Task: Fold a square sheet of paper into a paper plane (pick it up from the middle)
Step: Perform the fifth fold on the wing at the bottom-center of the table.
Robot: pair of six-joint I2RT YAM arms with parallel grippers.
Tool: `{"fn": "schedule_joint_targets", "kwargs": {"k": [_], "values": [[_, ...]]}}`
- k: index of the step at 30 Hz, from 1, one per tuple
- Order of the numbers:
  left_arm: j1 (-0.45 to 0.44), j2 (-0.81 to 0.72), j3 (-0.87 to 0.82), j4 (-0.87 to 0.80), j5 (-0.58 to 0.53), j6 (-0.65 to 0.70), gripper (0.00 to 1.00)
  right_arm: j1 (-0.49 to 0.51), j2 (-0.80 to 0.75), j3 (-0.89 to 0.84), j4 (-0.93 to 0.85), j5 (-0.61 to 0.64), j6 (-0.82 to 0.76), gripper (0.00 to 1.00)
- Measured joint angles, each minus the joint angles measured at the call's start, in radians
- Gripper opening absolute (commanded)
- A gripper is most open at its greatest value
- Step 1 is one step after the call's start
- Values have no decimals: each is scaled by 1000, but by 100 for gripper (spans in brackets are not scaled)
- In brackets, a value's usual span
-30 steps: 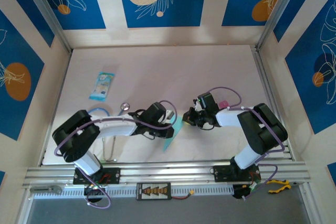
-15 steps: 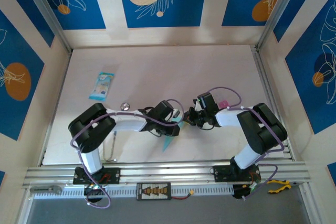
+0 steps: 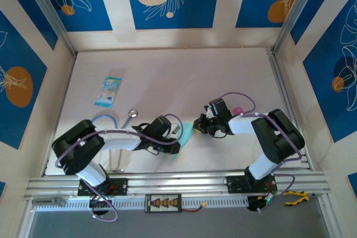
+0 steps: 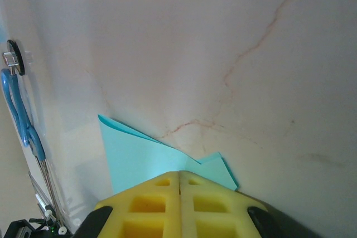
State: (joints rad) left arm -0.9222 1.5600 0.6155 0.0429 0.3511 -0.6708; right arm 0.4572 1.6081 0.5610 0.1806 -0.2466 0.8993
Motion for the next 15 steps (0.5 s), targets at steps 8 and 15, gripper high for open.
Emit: {"fn": "schedule_joint_targets", "kwargs": {"k": [8,15], "values": [[-12,-175,-39,-179,-43,0,19,7,0,9,-14,8,0,0],[-14,-138,111,-155,-28,-3,23,11,0,11,-17,12,0,0]]}}
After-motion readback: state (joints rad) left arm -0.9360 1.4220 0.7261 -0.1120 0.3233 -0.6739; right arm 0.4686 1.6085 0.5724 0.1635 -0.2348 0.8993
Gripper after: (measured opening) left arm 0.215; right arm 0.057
